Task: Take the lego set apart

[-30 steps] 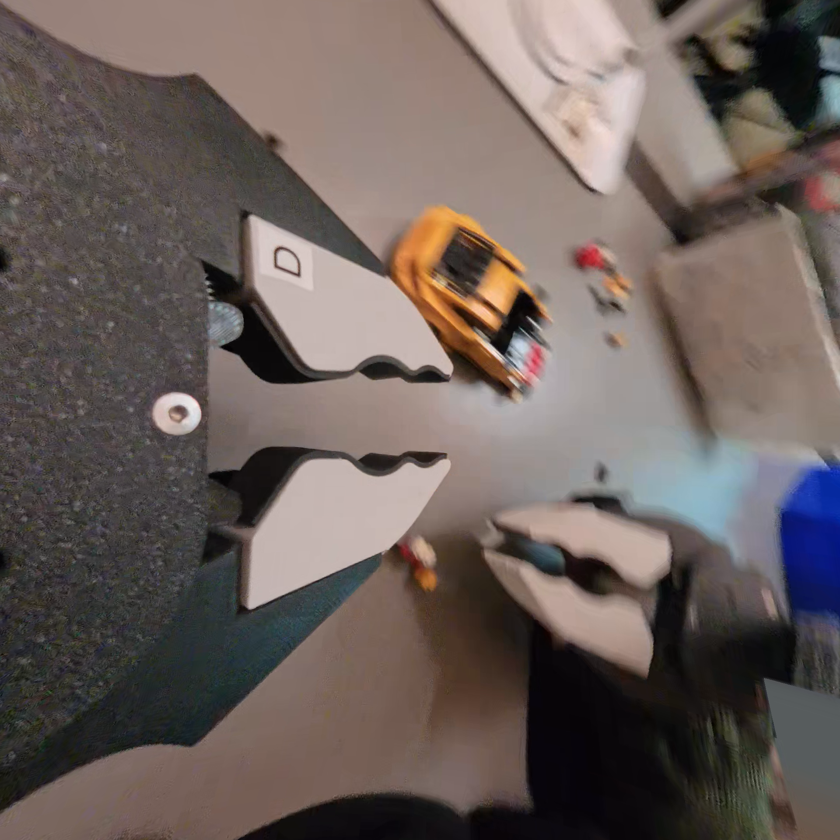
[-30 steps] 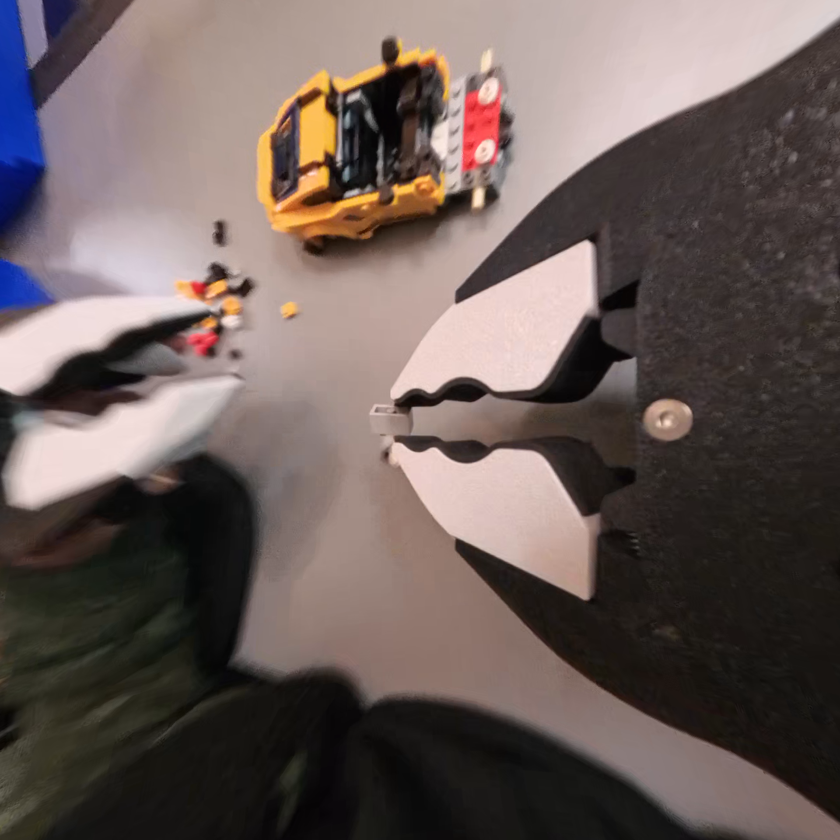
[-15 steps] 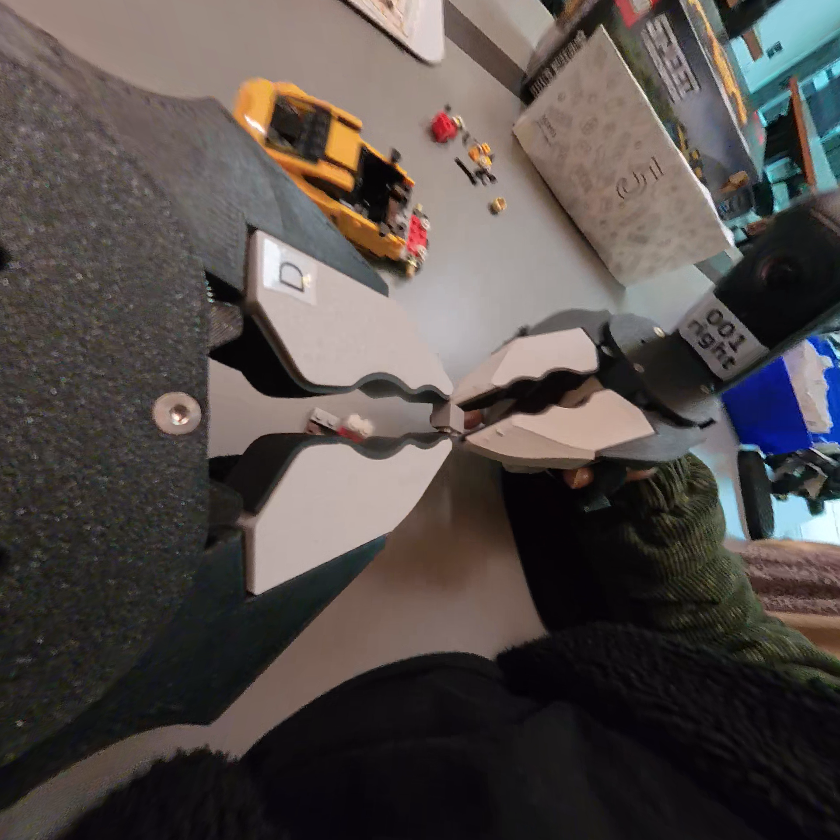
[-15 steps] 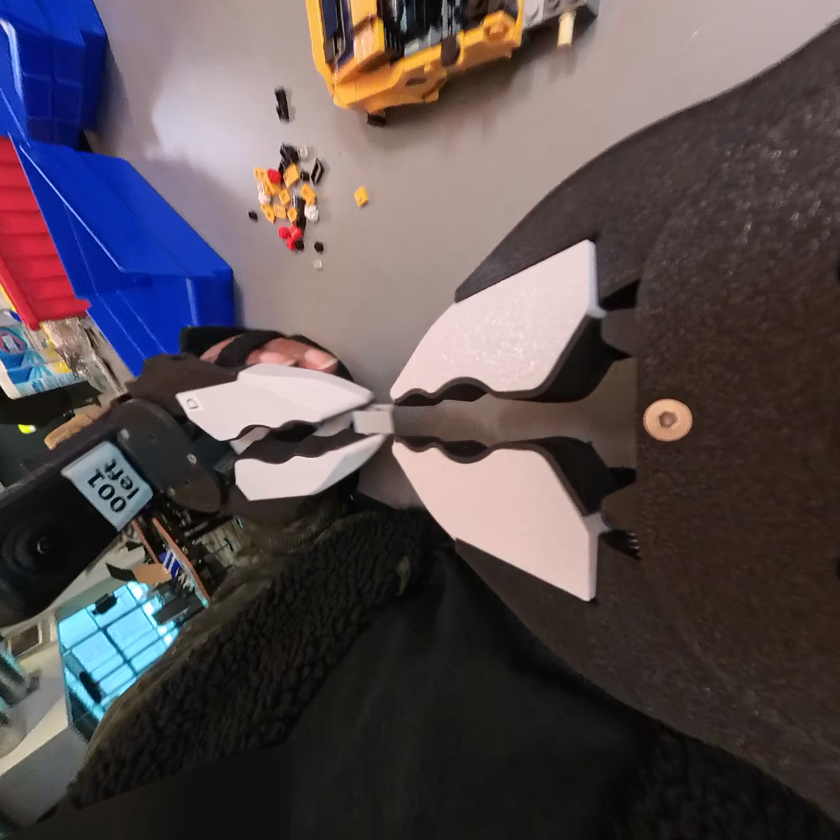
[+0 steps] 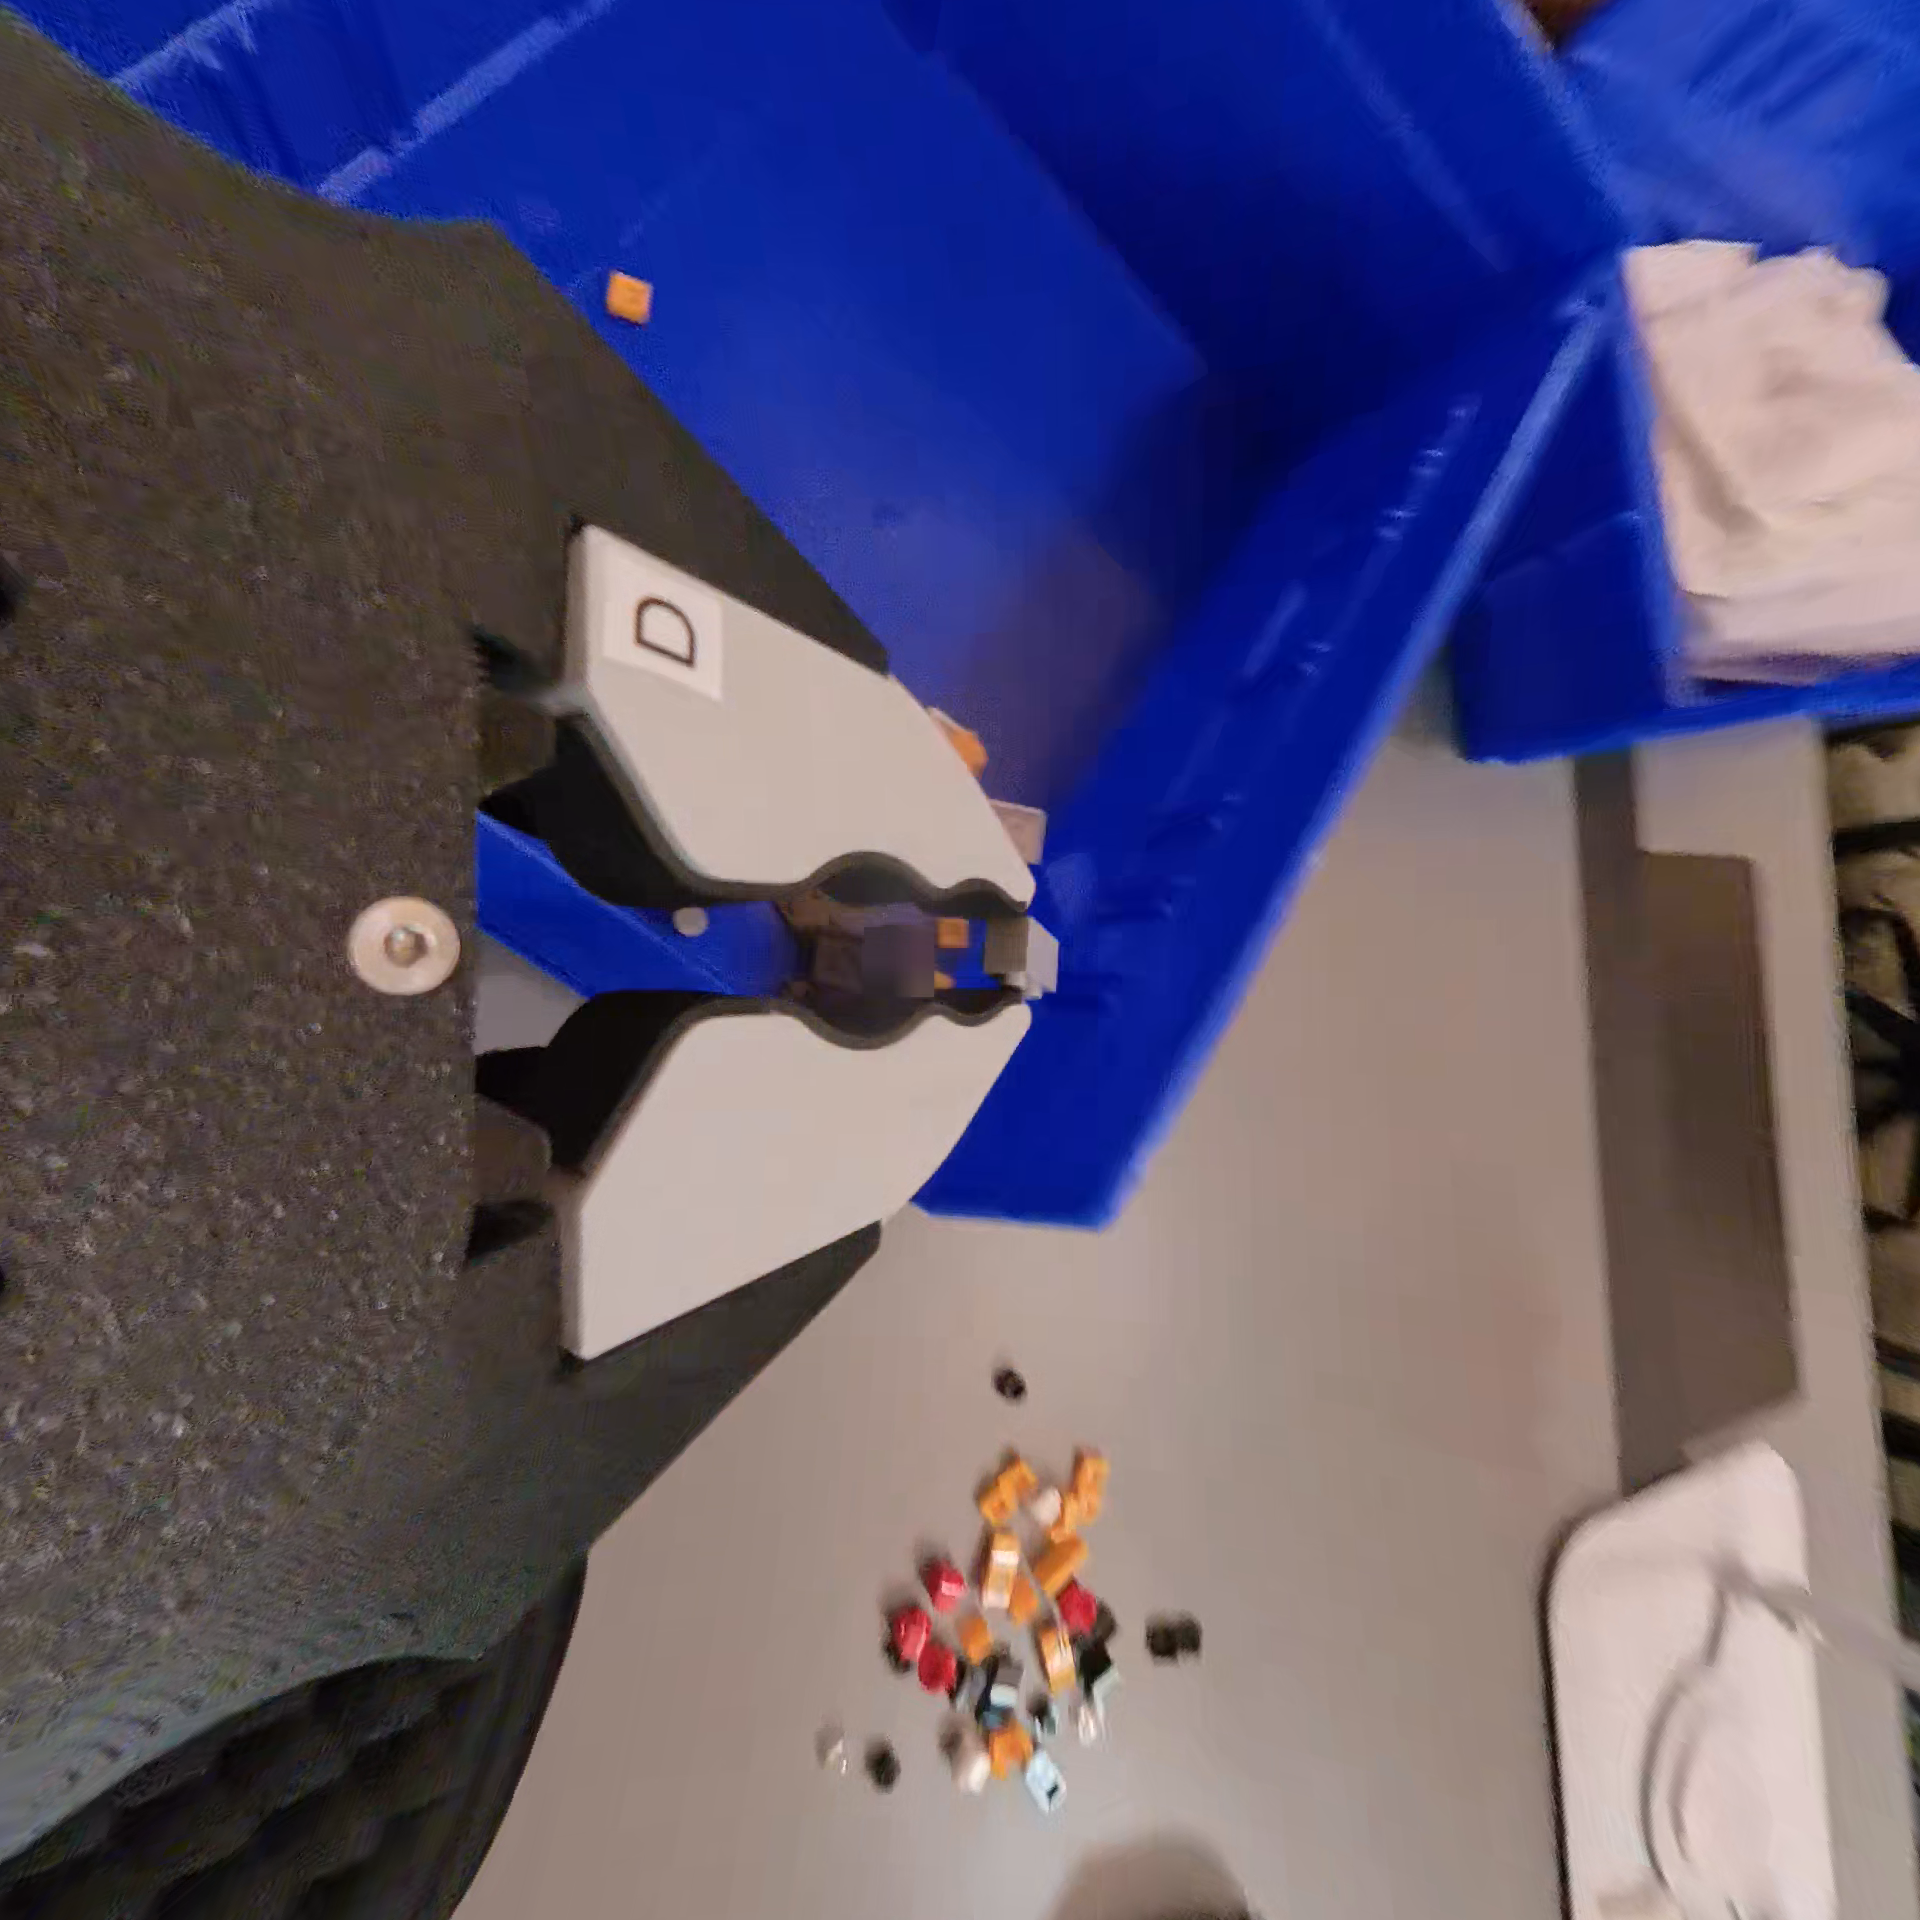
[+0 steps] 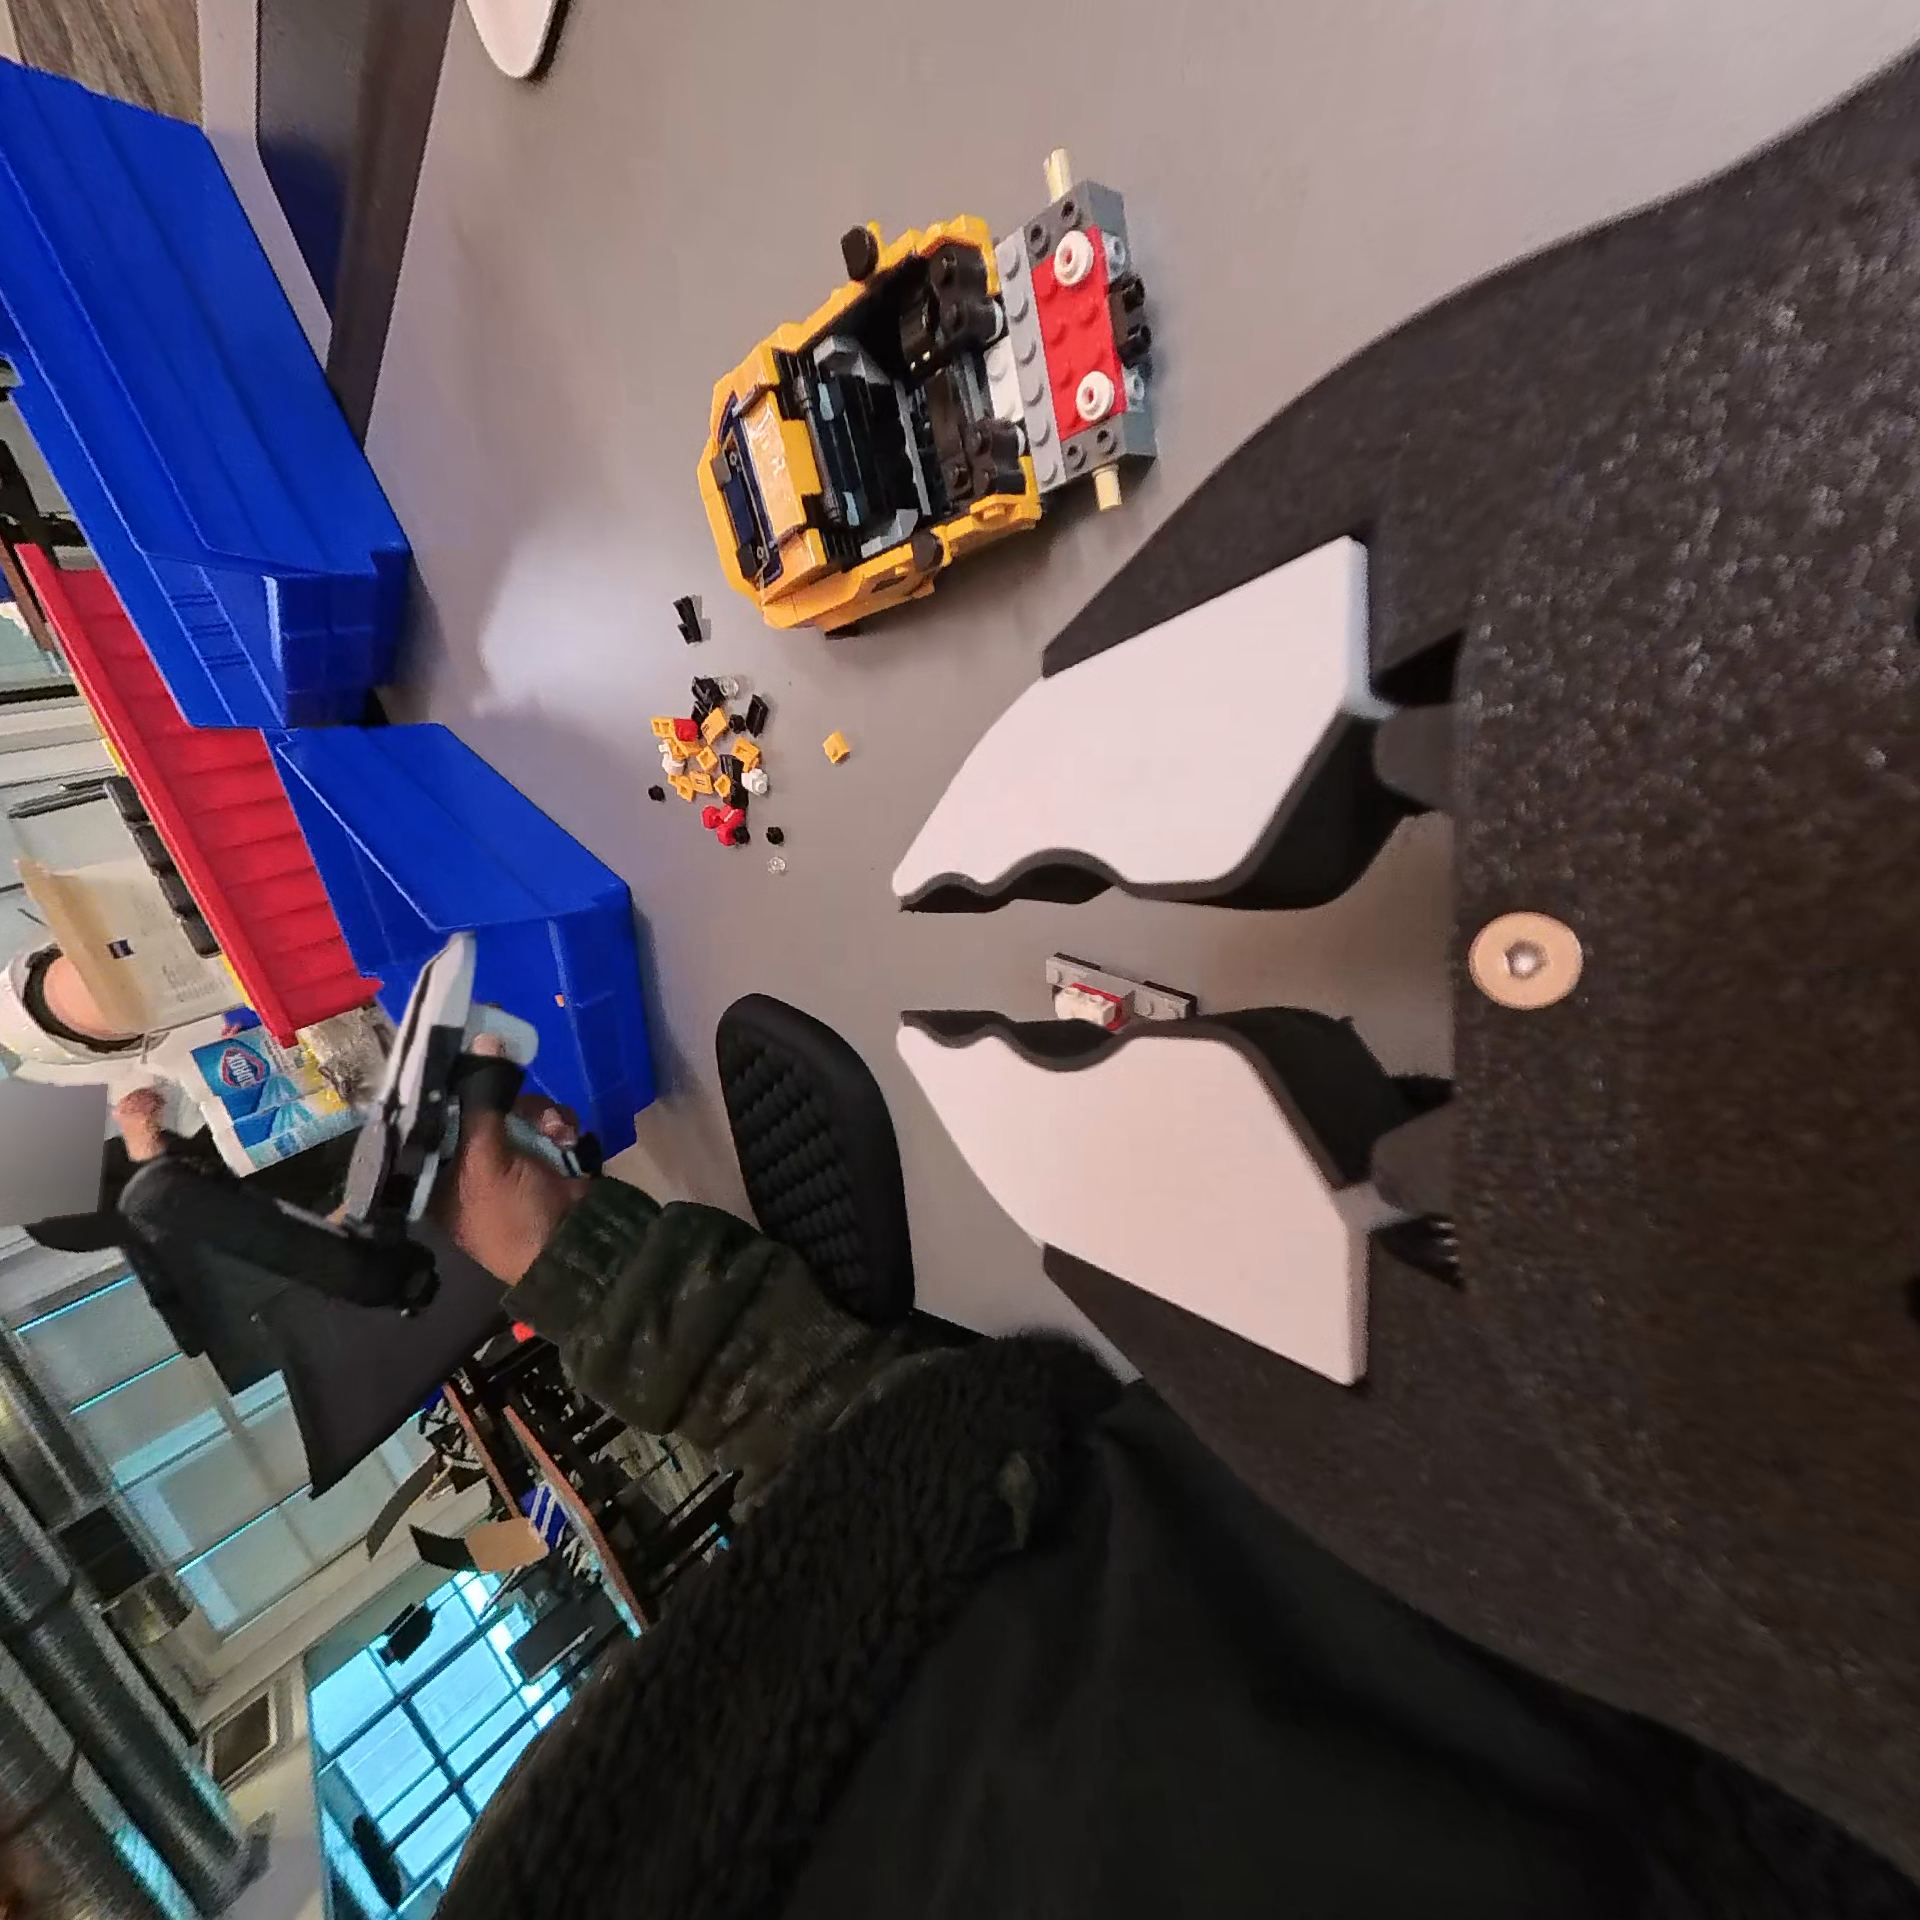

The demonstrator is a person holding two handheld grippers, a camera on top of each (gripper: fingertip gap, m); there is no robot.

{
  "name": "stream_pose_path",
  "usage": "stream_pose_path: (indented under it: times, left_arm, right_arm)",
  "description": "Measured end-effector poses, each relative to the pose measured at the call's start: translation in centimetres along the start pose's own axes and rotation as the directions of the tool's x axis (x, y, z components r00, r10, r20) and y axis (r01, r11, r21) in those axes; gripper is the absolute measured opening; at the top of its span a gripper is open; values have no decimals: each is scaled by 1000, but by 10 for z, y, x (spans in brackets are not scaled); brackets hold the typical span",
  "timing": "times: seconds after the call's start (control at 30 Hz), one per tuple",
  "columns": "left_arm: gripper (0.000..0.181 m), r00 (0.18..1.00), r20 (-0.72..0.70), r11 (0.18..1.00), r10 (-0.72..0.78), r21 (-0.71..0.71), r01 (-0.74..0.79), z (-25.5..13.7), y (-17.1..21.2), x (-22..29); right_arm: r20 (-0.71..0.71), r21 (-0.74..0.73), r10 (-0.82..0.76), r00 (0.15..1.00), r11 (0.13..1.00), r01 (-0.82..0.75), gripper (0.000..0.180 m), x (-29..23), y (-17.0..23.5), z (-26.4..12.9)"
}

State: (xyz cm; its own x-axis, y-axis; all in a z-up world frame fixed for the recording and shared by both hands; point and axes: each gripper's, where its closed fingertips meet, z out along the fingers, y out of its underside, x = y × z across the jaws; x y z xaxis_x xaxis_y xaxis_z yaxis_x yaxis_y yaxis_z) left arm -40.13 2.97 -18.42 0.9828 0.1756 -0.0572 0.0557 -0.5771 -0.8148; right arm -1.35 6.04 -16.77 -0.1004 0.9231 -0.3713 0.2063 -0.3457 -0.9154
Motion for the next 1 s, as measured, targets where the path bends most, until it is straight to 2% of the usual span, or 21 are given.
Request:
stream_pose_path:
  times: [0.07,0.13,0.23,0.27,0.3,0.37,0.43,0.5,0.6,0.7,0.83,0.9,1.0]
  left_arm:
    - [18,999,35,999,-34,-25,35,4,9,-6]
    - [34,997,57,998,-52,-23,54,5,10,-6]
    - [49,998,70,1000,-6,8,5,5,2,2]
    - [48,998,55,999,28,31,-29,4,-4,10]
    - [36,996,39,994,78,71,-81,1,-11,21]
    - [37,972,-83,961,222,190,-203,-6,-27,66]
    - [38,944,-89,926,317,245,-287,-9,-37,94]
    - [37,897,-169,887,407,306,-345,-13,-42,132]
    - [39,737,-447,851,507,397,-344,-23,-30,214]
    - [42,531,-631,825,565,423,-375,-33,0,277]
    - [42,312,-738,782,598,452,-430,-47,37,325]
    - [42,250,-769,773,588,443,-454,-50,51,336]
    - [42,175,-805,769,567,441,-463,-57,64,346]
  right_arm:
    - [6,-10,0,1000,1000,0,18,0,2,1]
    - [10,-25,-5,1000,1000,6,18,-1,5,3]
    - [22,-86,-35,999,996,36,18,-5,15,6]
    - [30,-117,-53,998,992,56,18,-7,20,8]
    - [39,-151,-76,996,985,81,18,-10,26,11]
    - [37,-228,-136,990,963,141,21,-14,39,16]
    - [20,-318,-212,977,925,207,25,-14,53,23]
    - [-2,-385,-281,960,886,258,26,-14,63,29]
    - [-28,-452,-319,947,849,272,26,-15,73,40]
    - [-39,-520,-333,942,812,266,24,-13,85,46]
    - [-32,-532,-350,936,799,280,11,-13,89,49]
    - [-24,-505,-350,937,813,291,10,-16,84,49]
    - [2,-392,-298,955,878,275,10,-25,67,50]
